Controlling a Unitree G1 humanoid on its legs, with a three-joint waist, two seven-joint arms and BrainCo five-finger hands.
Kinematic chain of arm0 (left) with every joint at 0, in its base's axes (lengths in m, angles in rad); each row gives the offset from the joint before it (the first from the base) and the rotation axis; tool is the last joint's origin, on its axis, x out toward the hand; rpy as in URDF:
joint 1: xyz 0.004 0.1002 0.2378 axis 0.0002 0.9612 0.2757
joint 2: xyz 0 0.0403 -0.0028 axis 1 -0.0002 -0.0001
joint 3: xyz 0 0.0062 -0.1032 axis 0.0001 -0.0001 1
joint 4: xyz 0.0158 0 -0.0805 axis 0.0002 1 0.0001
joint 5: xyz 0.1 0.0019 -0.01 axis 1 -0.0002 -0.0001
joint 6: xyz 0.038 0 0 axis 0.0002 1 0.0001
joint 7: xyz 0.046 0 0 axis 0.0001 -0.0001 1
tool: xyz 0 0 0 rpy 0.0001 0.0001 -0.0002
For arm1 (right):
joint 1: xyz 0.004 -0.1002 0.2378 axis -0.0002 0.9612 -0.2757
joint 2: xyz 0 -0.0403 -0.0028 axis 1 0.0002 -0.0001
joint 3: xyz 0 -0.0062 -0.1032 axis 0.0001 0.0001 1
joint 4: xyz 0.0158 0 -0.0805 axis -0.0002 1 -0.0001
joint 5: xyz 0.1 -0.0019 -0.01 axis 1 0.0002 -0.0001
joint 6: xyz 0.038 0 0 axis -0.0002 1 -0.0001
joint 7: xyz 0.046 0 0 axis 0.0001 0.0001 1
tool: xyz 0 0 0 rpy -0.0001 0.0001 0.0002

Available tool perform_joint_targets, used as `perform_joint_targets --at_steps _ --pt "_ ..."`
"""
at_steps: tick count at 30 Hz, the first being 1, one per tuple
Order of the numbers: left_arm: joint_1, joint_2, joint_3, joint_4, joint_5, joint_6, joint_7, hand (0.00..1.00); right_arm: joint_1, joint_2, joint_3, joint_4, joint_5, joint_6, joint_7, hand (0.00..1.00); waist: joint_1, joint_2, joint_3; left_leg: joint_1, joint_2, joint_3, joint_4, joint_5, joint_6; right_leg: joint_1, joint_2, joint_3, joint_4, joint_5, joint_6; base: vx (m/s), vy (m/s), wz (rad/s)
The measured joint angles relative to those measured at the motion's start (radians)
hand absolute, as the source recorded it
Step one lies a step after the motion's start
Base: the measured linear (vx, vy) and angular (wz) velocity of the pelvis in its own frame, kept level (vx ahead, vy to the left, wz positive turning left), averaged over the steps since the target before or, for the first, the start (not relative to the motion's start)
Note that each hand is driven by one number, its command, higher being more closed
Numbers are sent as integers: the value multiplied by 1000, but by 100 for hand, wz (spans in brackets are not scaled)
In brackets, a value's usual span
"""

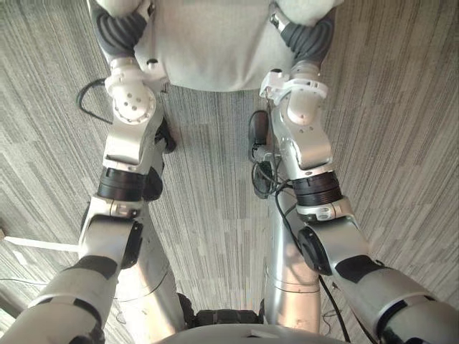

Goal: Pick up cushions and gather them together orderly.

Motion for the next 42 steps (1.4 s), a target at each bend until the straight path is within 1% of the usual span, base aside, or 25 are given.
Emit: perform_joint_targets --at_steps 2,4,5,6,7,8,10,11,12,13,15,16,17,18,19,21,24,30,31,34,37,38,40,41,42 --pt "67 -9 0 -41 3 -7 -5 100 53 4 14 -36 -16 -5 21 100 1 -1 -2 83 -1 3 -48 7 -9 84 2 -9 -50 4 -6 -3 -84 2" --pt "147 -40 -4 -69 22 -8 -34 100 142 6 14 -72 -21 -7 59 100 2 -2 -5 209 -5 5 -99 11 -16 217 3 -24 -111 7 -8 52 -67 10" --pt "166 -49 -10 -70 29 -8 -40 100 161 6 14 -74 -22 -7 61 100 3 -2 -5 240 -4 5 -109 11 -16 250 3 -28 -124 6 -10 92 -60 11" --pt "220 -72 -20 -73 42 -8 -54 100 216 10 14 -74 -21 -8 70 100 5 -2 -37 289 -7 5 -124 5 -18 306 2 -38 -147 4 -16 117 -47 11" --pt "286 -94 -33 -73 43 -9 -69 100 289 21 15 -74 -20 -15 87 100 4 -8 -113 304 -12 7 -139 -1 -23 324 -1 -41 -164 -3 -15 134 -39 13" --pt "311 -102 -38 -73 49 -9 -77 100 319 25 15 -75 -16 -22 95 100 4 -10 -132 325 -14 7 -146 -4 -26 348 -2 -43 -172 -6 -13 177 -26 14" --pt "363 -124 -48 -74 73 -9 -94 100 387 25 17 -97 -6 -24 112 100 9 -13 -133 417 -16 7 -151 -18 -37 449 -3 -46 -193 -19 -11 185 -19 11" --pt "403 -141 -50 -75 79 -9 -110 100 432 25 19 -112 -3 -25 130 100 13 -14 -134 484 -17 7 -155 -35 -40 522 -5 -47 -208 -30 -7 194 -7 10" --pt "444 -151 -50 -79 80 -9 -121 100 469 25 31 -114 -3 -26 137 100 13 -23 -142 548 -23 14 -169 -46 -42 584 -10 -45 -224 -38 -4 180 -1 10" --pt "469 -156 -48 -84 77 -9 -125 100 489 24 41 -116 -2 -26 141 100 13 -26 -151 580 -27 16 -179 -51 -44 616 -11 -45 -236 -41 -3 153 9 10" --pt "564 -180 -48 -117 76 -14 -143 100 578 28 62 -148 -2 -27 163 100 20 -34 -159 725 -34 34 -239 -63 -42 766 -12 -47 -309 -45 -1 136 20 8" --pt "592 -186 -48 -124 75 -17 -150 100 599 30 67 -149 -2 -29 169 100 20 -38 -174 753 -37 36 -255 -63 -42 792 -13 -46 -325 -44 -2 141 25 5" --pt "656 -195 -49 -141 70 -22 -158 100 646 31 86 -150 -2 -31 178 100 21 -42 -222 801 -42 44 -289 -67 -48 842 -16 -46 -365 -46 1 200 31 4" --pt "700 -202 -48 -152 57 -29 -166 100 683 33 97 -151 -2 -40 189 100 26 -47 -246 860 -48 54 -327 -66 -50 899 -17 -47 -408 -40 3 174 28 5" --pt "718 -206 -48 -153 54 -35 -171 100 698 34 102 -151 -4 -41 195 100 29 -48 -258 887 -50 61 -344 -62 -47 924 -18 -47 -428 -33 -2 197 44 1" --pt "778 -215 -47 -154 29 -39 -183 100 754 48 111 -152 -14 -41 214 100 37 -50 -322 971 -59 76 -413 -54 -49 1009 -22 -47 -508 -19 0 154 35 0" --pt "819 -223 -48 -154 19 -42 -199 100 794 65 109 -152 -14 -42 227 100 34 -53 -373 1069 -80 94 -504 -24 -59 1102 -30 -46 -601 9 6 172 24 2" --pt "864 -233 -51 -153 21 -44 -237 100 828 67 92 -148 -14 -41 258 100 16 -57 -431 1191 -97 115 -597 -16 -66 1231 -32 -41 -715 32 8 118 0 0" --pt "873 -233 -53 -152 25 -44 -242 100 828 66 89 -141 -14 -41 260 100 8 -58 -437 1209 -101 113 -613 -12 -69 1251 -33 -43 -735 36 9 96 -4 2" --pt "883 -232 -63 -141 29 -44 -247 100 837 64 75 -135 -14 -41 278 100 -3 -57 -455 1222 -111 94 -646 3 -65 1282 -33 -52 -774 50 6 70 1 13" --pt "885 -231 -70 -124 29 -44 -248 100 846 64 72 -123 -14 -41 279 100 -4 -57 -456 1222 -112 71 -633 5 -65 1304 -33 -69 -781 50 5 38 -9 19" --pt "894 -231 -72 -111 29 -44 -248 100 857 65 73 -114 -13 -41 280 100 -2 -57 -456 1220 -112 54 -607 5 -63 1322 -33 -72 -785 47 2 5 -15 14" --pt "924 -231 -78 -108 28 -44 -249 100 879 65 79 -104 -13 -41 283 100 3 -53 -453 1195 -107 33 -505 -7 -44 1346 -34 -76 -782 28 -4 -33 -29 12" --pt "949 -232 -83 -108 28 -45 -253 100 898 63 82 -105 -13 -41 287 100 6 -44 -450 1157 -98 18 -388 -15 -31 1360 -35 -79 -758 -2 -18 -74 5 5" --pt "973 -232 -88 -108 27 -45 -264 100 917 62 82 -106 -11 -41 290 100 13 -29 -452 1126 -87 4 -304 -16 -26 1367 -33 -78 -740 -19 -26 -72 29 0"
